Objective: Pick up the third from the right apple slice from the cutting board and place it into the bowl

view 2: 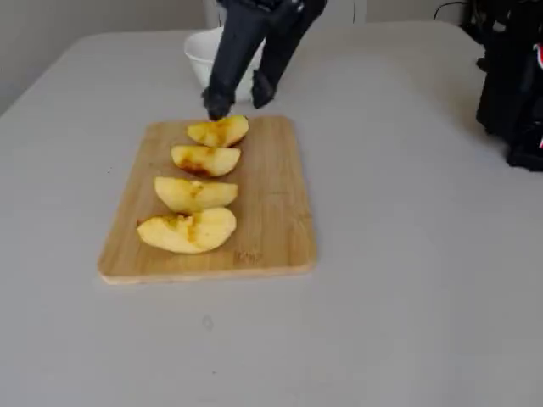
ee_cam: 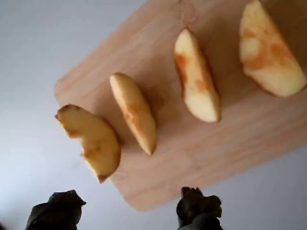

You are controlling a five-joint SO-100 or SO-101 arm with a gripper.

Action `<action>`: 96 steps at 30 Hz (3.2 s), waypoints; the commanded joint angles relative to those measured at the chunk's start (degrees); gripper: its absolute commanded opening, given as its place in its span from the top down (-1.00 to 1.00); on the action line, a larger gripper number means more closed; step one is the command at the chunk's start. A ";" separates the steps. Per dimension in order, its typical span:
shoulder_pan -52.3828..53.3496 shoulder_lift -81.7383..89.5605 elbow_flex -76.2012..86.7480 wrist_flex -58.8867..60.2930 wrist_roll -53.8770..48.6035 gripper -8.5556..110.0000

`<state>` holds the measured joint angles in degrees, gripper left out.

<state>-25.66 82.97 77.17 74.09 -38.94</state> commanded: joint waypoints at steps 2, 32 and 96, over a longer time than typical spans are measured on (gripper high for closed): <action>0.70 -3.43 -4.92 -3.52 -0.88 0.38; 2.64 -27.42 -24.87 -2.11 -1.23 0.37; 45.44 -47.81 -83.50 29.44 4.31 0.70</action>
<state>18.90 34.54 -5.45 101.78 -33.93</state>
